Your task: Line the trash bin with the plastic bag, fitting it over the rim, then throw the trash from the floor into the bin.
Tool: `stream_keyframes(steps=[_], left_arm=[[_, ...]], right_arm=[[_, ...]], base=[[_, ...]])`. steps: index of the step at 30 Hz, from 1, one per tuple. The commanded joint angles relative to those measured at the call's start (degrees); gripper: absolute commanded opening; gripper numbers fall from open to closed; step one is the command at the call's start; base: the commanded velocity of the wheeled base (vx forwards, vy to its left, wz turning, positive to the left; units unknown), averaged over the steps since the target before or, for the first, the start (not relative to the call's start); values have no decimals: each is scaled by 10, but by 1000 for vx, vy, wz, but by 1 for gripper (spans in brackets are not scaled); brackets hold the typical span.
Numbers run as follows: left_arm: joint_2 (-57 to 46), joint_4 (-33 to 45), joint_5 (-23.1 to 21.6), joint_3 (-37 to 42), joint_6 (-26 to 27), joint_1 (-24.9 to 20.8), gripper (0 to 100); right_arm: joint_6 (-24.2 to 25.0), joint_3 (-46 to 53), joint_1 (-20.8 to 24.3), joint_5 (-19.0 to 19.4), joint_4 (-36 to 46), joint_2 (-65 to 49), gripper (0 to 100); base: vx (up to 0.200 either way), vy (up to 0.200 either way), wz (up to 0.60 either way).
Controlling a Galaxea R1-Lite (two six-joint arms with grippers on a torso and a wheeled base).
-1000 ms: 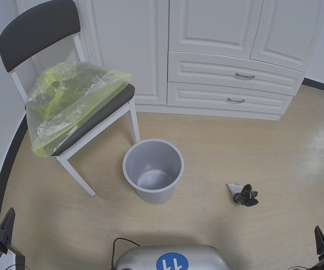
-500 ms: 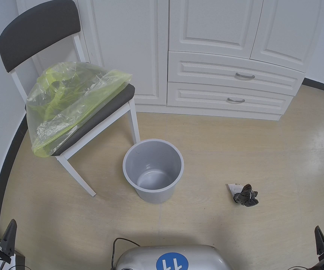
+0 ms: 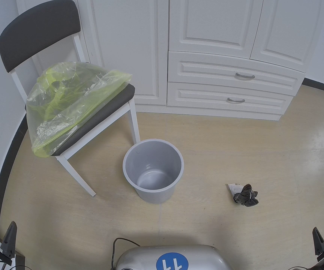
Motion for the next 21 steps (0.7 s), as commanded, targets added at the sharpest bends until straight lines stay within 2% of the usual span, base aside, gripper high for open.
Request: stream_keyframes(steps=[1, 21], left_arm=[[-9, 2, -3, 4, 0, -1, 100], [-17, 4, -8, 40, -8, -3, 100]], right_arm=[[-1, 10, 9, -1, -11, -24, 100], [-1, 10, 9, 0, -13, -24, 100]], base=[[0, 0, 0], [0, 0, 0]])
